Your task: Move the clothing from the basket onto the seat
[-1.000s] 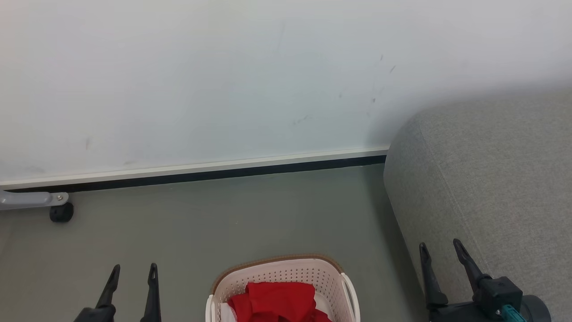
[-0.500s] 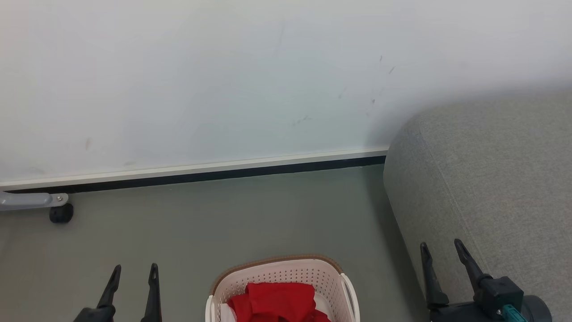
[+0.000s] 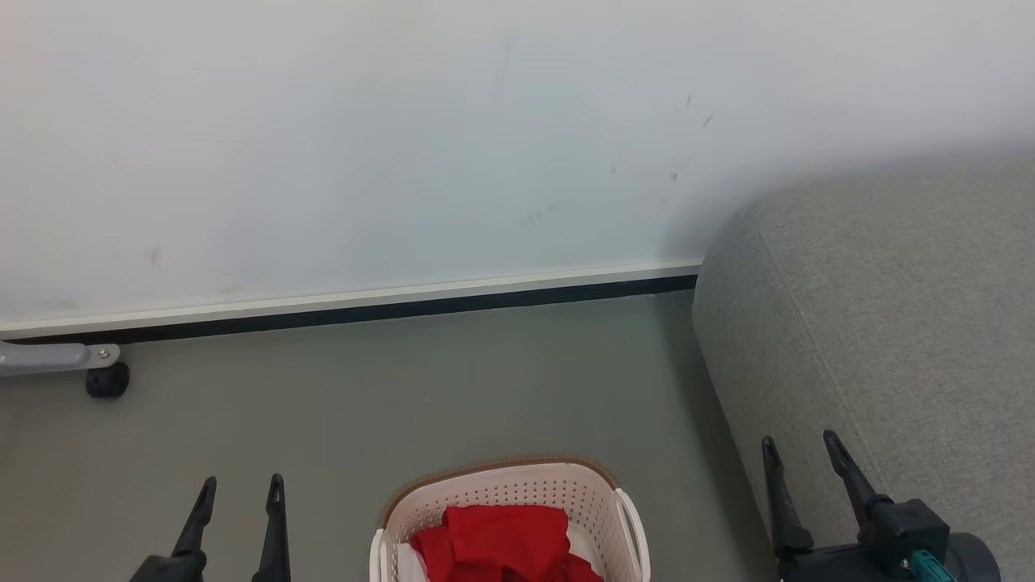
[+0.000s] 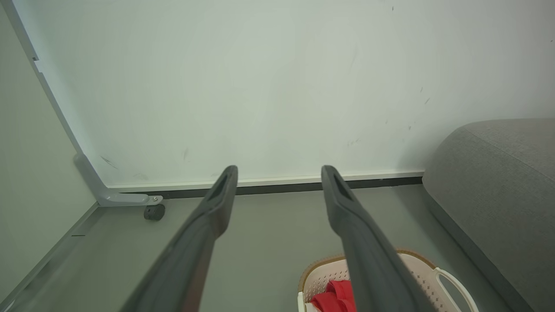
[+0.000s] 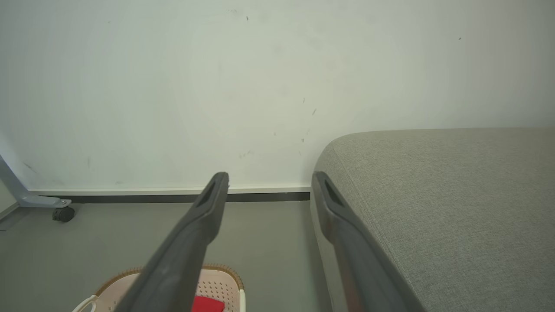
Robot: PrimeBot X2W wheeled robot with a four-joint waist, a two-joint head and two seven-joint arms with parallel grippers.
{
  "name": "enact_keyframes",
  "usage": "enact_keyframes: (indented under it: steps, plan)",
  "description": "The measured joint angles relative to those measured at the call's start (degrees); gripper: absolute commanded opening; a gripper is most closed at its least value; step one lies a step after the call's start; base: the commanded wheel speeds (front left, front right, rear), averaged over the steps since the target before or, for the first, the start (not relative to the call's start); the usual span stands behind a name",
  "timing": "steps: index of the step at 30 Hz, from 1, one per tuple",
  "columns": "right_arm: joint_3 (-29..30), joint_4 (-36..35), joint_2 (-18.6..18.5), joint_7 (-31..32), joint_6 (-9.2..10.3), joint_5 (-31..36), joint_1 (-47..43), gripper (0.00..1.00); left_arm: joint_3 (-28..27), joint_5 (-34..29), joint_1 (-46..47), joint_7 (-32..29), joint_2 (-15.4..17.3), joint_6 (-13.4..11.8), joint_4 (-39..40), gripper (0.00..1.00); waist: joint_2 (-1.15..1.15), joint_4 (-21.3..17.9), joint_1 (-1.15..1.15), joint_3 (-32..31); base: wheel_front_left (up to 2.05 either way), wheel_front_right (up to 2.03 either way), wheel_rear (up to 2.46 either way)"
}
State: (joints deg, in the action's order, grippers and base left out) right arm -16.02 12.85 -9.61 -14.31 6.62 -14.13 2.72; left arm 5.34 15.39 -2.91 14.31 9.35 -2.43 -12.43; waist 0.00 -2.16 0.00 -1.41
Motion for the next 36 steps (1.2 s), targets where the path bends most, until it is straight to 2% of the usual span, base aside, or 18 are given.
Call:
enact_keyframes:
  steps: [11, 21, 36]
  plan:
    - [0.4, -1.65, -0.09, -0.14, 0.0, 0.03, 0.11, 1.0, 0.77, -1.56, 0.26, 0.0, -0.03, 1.0, 0.99, 1.0, 0.0, -0.2, 0.0, 2.62, 0.0, 0.0, 0.0]
    - [2.31, -4.42, -0.34, -0.15, 0.0, 0.04, 3.87, 1.0, 3.41, -2.97, 5.87, 0.0, -0.55, 2.48, 1.22, 1.0, 0.0, -0.7, 0.02, 8.88, 0.0, 0.0, 0.0]
    - [4.35, -7.1, 0.07, -0.24, 0.01, 0.34, 11.62, 1.0, 9.56, -7.62, 16.04, -1.21, -1.23, 5.04, -7.62, 1.0, 0.0, -2.31, 0.02, 21.04, 0.0, 0.0, 0.0]
